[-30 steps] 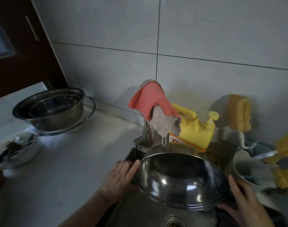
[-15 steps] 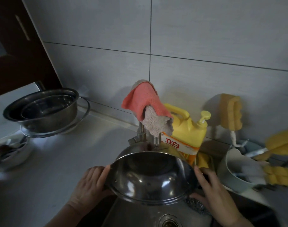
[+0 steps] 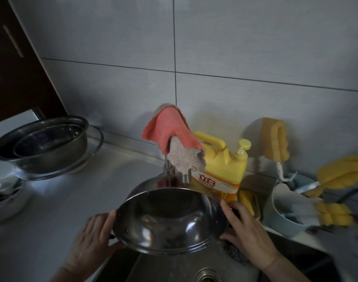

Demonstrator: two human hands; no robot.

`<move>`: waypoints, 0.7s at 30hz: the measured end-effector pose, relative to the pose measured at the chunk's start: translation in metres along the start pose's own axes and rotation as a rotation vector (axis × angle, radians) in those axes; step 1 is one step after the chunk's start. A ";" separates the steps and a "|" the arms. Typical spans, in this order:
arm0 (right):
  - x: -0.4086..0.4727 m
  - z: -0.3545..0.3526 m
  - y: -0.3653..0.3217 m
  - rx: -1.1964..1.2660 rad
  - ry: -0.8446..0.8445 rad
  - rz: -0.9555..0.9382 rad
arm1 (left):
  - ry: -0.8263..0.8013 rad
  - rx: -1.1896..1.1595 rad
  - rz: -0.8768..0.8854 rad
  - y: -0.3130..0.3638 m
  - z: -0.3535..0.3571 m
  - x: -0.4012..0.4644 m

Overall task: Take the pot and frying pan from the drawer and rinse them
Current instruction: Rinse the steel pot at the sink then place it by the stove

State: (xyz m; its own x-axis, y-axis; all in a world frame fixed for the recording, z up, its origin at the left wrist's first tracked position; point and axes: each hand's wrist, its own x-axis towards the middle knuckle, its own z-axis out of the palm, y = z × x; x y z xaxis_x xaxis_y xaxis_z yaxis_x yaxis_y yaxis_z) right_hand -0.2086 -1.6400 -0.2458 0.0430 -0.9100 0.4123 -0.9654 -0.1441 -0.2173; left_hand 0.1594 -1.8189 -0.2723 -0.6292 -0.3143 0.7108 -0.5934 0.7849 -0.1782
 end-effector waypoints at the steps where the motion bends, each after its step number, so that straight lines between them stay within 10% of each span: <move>1: -0.005 -0.003 0.003 0.000 -0.012 0.025 | 0.016 -0.008 0.014 0.006 0.002 0.007; 21: -0.041 -0.020 0.014 -0.036 -0.073 0.234 | -0.082 -0.054 0.095 0.027 0.014 0.015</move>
State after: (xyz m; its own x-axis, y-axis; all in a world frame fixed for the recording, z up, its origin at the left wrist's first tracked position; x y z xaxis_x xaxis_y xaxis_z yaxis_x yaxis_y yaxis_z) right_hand -0.2292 -1.5974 -0.2480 -0.1661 -0.9428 0.2892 -0.9598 0.0872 -0.2669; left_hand 0.1266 -1.8103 -0.2760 -0.7215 -0.2783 0.6341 -0.5031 0.8399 -0.2038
